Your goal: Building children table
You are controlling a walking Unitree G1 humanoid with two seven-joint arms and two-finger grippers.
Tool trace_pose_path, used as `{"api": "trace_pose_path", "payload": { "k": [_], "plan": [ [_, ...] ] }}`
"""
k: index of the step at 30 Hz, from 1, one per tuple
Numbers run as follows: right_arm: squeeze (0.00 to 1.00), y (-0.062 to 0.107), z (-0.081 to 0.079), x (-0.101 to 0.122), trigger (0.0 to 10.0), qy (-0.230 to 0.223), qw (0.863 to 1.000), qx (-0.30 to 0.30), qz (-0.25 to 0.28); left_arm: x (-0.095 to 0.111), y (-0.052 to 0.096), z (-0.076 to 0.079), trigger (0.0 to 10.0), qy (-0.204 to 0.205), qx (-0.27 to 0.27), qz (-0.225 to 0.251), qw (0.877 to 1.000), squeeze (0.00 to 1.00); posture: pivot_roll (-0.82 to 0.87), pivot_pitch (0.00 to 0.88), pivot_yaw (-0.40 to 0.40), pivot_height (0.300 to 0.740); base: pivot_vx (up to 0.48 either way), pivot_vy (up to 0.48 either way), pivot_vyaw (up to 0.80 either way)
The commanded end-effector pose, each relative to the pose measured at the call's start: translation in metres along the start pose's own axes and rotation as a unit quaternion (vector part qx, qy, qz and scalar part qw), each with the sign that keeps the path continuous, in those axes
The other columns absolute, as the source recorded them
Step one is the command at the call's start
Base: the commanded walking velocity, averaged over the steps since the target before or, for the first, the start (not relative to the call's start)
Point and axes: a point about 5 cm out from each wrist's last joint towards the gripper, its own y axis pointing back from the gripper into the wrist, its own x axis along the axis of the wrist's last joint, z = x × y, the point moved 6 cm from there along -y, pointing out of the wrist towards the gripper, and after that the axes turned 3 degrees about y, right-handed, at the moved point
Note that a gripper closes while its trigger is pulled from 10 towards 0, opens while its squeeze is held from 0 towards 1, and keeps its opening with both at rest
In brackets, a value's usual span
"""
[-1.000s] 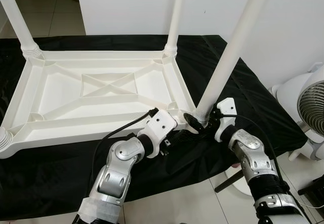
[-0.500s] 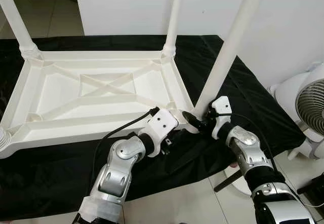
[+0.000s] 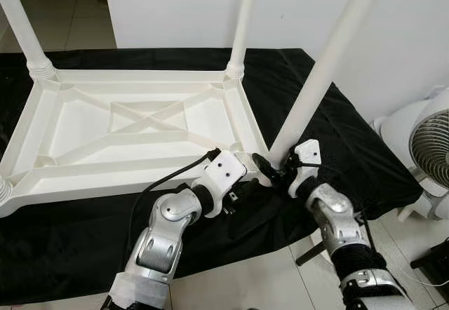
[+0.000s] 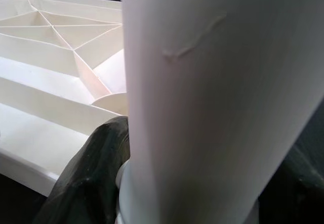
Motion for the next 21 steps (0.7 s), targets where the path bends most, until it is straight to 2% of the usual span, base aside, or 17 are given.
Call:
{"api": "trace_pose_path", "payload": {
  "k": [1, 2, 4, 5, 6, 8, 9, 10, 11, 12, 14, 15, 17, 21],
  "plan": [
    [0.0, 0.003, 0.004, -0.006, 10.0, -0.015, 0.997, -0.073, -0.011, -0.001, 0.001, -0.011, 10.0, 0.007, 0.055, 0.001, 0.998, 0.0, 0.08, 0.06, -0.091, 0.74, 0.0, 0.0, 0.0],
    [0.0, 0.004, 0.006, -0.005, 10.0, -0.009, 0.995, -0.096, -0.011, -0.001, 0.001, -0.011, 10.0, 0.007, 0.054, 0.001, 0.999, 0.0, 0.08, 0.06, -0.091, 0.74, 0.0, 0.0, 0.0],
    [0.0, 0.004, 0.006, -0.005, 10.0, -0.009, 0.995, -0.096, -0.011, -0.001, 0.001, -0.011, 10.0, 0.007, 0.054, 0.001, 0.999, 0.0, 0.08, 0.06, -0.091, 0.74, 0.0, 0.0, 0.0],
    [0.0, 0.005, 0.008, -0.004, 10.0, -0.012, 0.992, -0.122, -0.012, -0.001, 0.001, -0.01, 10.0, 0.007, 0.053, 0.001, 0.999, 0.0, 0.08, 0.06, -0.091, 0.74, 0.0, 0.0, 0.0],
    [0.0, 0.005, 0.008, -0.004, 10.0, -0.012, 0.992, -0.122, -0.012, -0.001, 0.001, -0.01, 10.0, 0.007, 0.053, 0.001, 0.999, 0.0, 0.08, 0.06, -0.091, 0.74, 0.0, 0.0, 0.0],
    [0.0, 0.01, 0.014, -0.007, 10.0, -0.015, 0.982, -0.188, -0.027, -0.001, 0.001, -0.009, 10.0, 0.007, 0.05, 0.001, 0.999, 0.0, 0.08, 0.056, -0.093, 0.74, 0.0, 0.0, 0.0],
    [0.0, 0.01, 0.014, -0.007, 10.0, -0.015, 0.982, -0.188, -0.027, -0.001, 0.001, -0.009, 10.0, 0.007, 0.05, 0.001, 0.999, 0.0, 0.08, 0.056, -0.093, 0.74, 0.0, 0.0, 0.0],
    [0.0, 0.013, 0.016, -0.011, 10.0, -0.014, 0.975, -0.218, -0.042, -0.001, 0.001, -0.009, 10.0, 0.007, 0.049, 0.001, 0.999, 0.0, 0.07, 0.055, -0.093, 0.74, 0.0, 0.0, 0.0],
    [0.0, 0.013, 0.016, -0.011, 10.0, -0.014, 0.975, -0.218, -0.042, -0.001, 0.001, -0.009, 10.0, 0.007, 0.049, 0.001, 0.999, 0.0, 0.07, 0.055, -0.093, 0.74, 0.0, 0.0, 0.0],
    [0.0, 0.015, 0.014, -0.011, 10.0, -0.019, 0.968, -0.247, -0.048, -0.001, 0.0, -0.008, 10.0, 0.006, 0.048, 0.002, 0.999, 0.0, 0.08, 0.051, -0.096, 0.74, 0.0, 0.0, 0.0],
    [0.0, 0.017, 0.011, -0.011, 10.0, -0.023, 0.963, -0.265, -0.053, 0.0, 0.0, -0.008, 10.0, 0.006, 0.047, 0.002, 0.999, 0.0, 0.08, 0.051, -0.096, 0.74, 0.0, 0.0, 0.0],
    [0.0, 0.017, 0.011, -0.011, 10.0, -0.023, 0.963, -0.265, -0.053, 0.0, 0.0, -0.008, 10.0, 0.006, 0.047, 0.002, 0.999, 0.0, 0.08, 0.051, -0.096, 0.74, 0.0, 0.0, 0.0],
    [0.0, 0.014, 0.0, -0.003, 10.0, -0.032, 0.967, -0.249, -0.033, 0.0, -0.001, -0.007, 10.0, 0.008, 0.045, 0.003, 0.999, 0.0, 0.07, 0.047, -0.096, 0.74, 0.0, 0.0, 0.0],
    [0.0, 0.014, 0.0, -0.005, 10.0, -0.036, 0.968, -0.246, -0.038, 0.0, -0.002, -0.006, 10.0, 0.007, 0.043, 0.004, 0.999, 0.0, 0.08, 0.041, -0.101, 0.74, 0.0, 0.0, 0.0]
  ]
}}
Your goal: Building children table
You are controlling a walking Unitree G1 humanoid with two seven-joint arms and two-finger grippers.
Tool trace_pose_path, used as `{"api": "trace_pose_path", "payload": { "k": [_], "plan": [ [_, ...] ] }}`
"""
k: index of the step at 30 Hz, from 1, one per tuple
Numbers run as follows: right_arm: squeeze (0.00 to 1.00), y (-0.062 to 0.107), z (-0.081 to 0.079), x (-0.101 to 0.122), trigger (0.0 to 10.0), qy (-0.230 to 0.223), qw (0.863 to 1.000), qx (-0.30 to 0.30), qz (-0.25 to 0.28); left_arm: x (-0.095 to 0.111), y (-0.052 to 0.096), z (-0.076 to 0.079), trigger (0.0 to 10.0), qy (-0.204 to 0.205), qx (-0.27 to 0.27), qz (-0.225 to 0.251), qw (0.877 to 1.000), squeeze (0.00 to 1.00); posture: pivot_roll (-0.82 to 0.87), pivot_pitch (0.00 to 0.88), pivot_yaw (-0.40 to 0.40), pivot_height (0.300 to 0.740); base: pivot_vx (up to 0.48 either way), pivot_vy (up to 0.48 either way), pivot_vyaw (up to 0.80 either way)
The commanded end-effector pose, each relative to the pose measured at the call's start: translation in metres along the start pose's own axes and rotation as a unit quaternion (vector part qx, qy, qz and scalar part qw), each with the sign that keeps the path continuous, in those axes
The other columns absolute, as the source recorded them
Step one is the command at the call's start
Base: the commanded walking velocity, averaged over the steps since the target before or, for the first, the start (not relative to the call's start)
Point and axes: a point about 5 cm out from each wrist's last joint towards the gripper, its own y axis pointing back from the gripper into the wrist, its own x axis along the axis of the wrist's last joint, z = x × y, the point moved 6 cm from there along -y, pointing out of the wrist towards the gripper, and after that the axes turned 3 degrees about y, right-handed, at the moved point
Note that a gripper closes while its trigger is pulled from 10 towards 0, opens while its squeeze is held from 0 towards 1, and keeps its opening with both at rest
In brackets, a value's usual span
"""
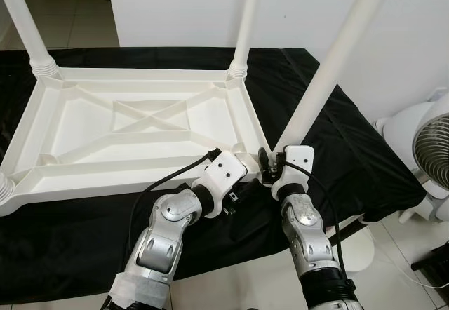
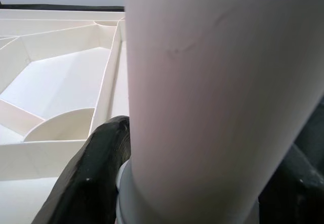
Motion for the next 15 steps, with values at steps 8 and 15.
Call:
{"api": "trace_pose_path", "payload": {
  "k": [8, 15],
  "plan": [
    [1.0, 0.002, 0.003, 0.006, 10.0, -0.025, 0.999, 0.022, 0.007, 0.0, -0.001, -0.007, 10.0, 0.007, 0.047, 0.005, 0.999, 0.0, 0.08, 0.033, -0.106, 0.74, 0.0, 0.0, 0.0],
    [1.0, -0.001, 0.013, 0.017, 10.0, -0.012, 0.995, 0.094, 0.029, 0.001, -0.002, -0.006, 10.0, 0.008, 0.046, 0.006, 0.999, 0.0, 0.07, 0.032, -0.108, 0.74, 0.0, 0.0, 0.0]
  ]
}}
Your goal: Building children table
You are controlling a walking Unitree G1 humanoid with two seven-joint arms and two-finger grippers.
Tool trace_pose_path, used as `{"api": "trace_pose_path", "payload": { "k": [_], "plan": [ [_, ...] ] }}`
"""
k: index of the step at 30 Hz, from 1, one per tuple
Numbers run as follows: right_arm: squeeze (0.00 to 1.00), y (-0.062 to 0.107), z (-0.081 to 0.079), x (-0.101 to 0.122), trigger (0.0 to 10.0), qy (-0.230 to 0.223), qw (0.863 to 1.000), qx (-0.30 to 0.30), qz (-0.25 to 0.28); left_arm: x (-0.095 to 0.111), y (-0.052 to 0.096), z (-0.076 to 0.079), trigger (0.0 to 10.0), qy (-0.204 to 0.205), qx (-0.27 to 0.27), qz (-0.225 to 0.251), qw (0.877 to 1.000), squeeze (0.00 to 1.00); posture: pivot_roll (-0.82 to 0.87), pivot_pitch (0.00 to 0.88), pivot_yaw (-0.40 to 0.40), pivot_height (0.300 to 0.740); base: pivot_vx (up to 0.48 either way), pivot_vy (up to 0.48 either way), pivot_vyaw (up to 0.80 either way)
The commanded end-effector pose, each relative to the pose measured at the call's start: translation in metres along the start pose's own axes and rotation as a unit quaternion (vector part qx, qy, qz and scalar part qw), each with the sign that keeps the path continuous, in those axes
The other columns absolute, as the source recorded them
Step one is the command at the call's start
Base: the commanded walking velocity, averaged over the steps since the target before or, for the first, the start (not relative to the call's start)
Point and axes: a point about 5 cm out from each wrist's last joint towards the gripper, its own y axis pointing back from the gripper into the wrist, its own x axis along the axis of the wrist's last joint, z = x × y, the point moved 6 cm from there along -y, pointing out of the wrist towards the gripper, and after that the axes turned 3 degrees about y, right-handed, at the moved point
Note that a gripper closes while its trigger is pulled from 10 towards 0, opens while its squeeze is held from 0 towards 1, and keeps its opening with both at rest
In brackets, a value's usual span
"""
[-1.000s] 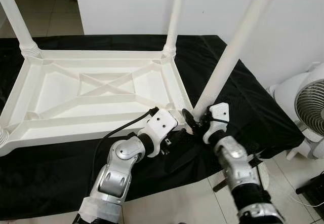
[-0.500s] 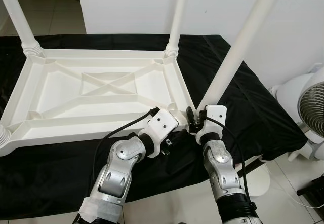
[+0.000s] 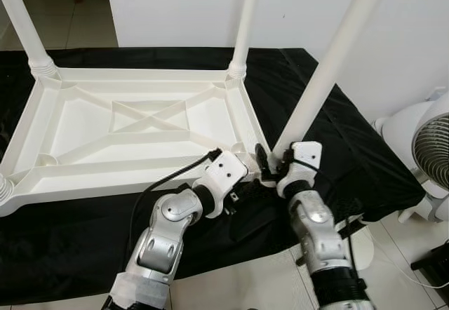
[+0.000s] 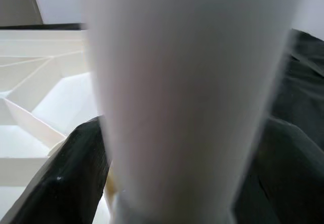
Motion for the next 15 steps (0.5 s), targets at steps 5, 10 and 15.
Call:
{"api": "trace_pose_path", "payload": {
  "k": [5, 10, 15],
  "plan": [
    [0.0, 0.0, 0.006, -0.006, 10.0, 0.03, 0.995, 0.092, -0.016, 0.0, -0.001, -0.008, 10.0, 0.007, 0.047, 0.005, 0.999, 0.0, 0.07, 0.03, -0.106, 0.74, 0.0, 0.0, 0.0],
    [0.0, -0.005, 0.011, -0.012, 10.0, 0.077, 0.986, 0.148, -0.028, 0.002, -0.002, -0.007, 10.0, 0.004, 0.041, 0.005, 0.999, 0.0, 0.07, 0.032, -0.099, 0.74, 0.0, 0.0, 0.0],
    [0.0, -0.012, 0.006, -0.015, 10.0, 0.093, 0.978, 0.182, -0.037, 0.001, -0.002, -0.002, 10.0, 0.003, 0.03, 0.003, 1.0, 0.0, 0.08, 0.034, -0.095, 0.74, 0.0, 0.0, 0.0]
  ]
}}
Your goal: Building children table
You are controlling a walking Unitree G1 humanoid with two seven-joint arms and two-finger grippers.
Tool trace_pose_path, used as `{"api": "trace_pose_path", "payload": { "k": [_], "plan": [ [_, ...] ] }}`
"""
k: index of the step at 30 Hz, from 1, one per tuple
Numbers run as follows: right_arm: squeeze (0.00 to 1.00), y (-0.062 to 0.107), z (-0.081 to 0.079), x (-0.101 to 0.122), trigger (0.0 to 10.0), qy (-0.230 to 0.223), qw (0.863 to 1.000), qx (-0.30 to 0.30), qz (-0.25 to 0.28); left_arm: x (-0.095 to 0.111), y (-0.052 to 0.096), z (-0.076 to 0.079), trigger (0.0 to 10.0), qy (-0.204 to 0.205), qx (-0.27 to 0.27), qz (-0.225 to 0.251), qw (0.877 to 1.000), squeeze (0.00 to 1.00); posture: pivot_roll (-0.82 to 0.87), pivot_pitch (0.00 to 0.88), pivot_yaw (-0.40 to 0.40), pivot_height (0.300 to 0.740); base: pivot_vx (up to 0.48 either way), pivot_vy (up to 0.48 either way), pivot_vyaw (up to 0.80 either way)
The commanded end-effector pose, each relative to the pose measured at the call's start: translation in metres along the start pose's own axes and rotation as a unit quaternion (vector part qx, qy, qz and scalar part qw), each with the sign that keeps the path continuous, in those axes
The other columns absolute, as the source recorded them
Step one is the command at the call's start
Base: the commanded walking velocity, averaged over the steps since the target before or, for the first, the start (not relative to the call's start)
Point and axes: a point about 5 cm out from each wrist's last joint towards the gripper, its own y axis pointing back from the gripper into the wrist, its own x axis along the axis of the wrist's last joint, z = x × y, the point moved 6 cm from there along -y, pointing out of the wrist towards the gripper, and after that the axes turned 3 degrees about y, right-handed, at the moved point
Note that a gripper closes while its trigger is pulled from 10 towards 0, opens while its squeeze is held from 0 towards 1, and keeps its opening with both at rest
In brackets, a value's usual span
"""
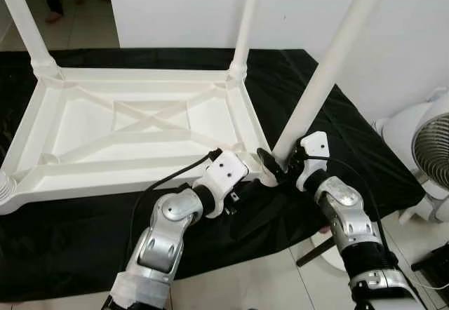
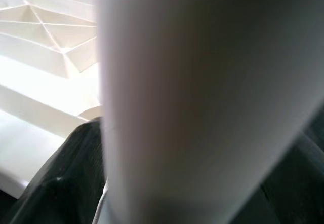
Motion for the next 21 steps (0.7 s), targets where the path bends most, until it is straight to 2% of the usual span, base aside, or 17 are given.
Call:
{"api": "trace_pose_path", "payload": {
  "k": [1, 4, 5, 7, 8, 21],
  "plan": [
    [0.0, -0.003, -0.004, -0.005, 10.0, 0.012, 1.0, 0.024, -0.013, 0.0, -0.001, -0.001, 10.0, 0.005, 0.027, 0.001, 1.0, 0.0, 0.08, 0.036, -0.093, 0.74, 0.0, 0.0, 0.0],
    [0.0, -0.007, -0.008, -0.006, 10.0, 0.015, 0.999, 0.037, -0.014, -0.001, -0.001, 0.003, 10.0, 0.004, 0.019, -0.002, 1.0, 0.0, 0.08, 0.035, -0.091, 0.74, 0.0, 0.0, 0.0],
    [0.0, -0.013, -0.016, -0.008, 3.0, 0.019, 0.998, 0.062, -0.02, -0.002, -0.002, 0.006, 10.0, 0.004, 0.013, -0.004, 1.0, 0.0, 0.09, 0.034, -0.088, 0.74, 0.0, 0.0, 0.0],
    [0.0, -0.014, -0.019, -0.009, 3.0, 0.018, 0.997, 0.071, -0.021, -0.001, -0.002, 0.007, 10.0, 0.004, 0.012, -0.004, 1.0, 0.0, 0.09, 0.034, -0.088, 0.74, 0.0, 0.0, 0.0],
    [0.0, -0.015, -0.02, -0.009, 0.0, 0.017, 0.997, 0.078, -0.02, -0.001, -0.002, 0.007, 10.0, 0.005, 0.013, -0.003, 1.0, 0.0, 0.09, 0.033, -0.089, 0.74, 0.0, 0.0, 0.0],
    [0.0, -0.009, -0.016, -0.013, 0.0, 0.019, 0.995, 0.096, -0.013, -0.001, -0.003, 0.009, 10.0, 0.003, 0.011, -0.005, 1.0, 0.0, 0.08, 0.04, -0.091, 0.74, 0.0, 0.0, 0.0]
  ]
}}
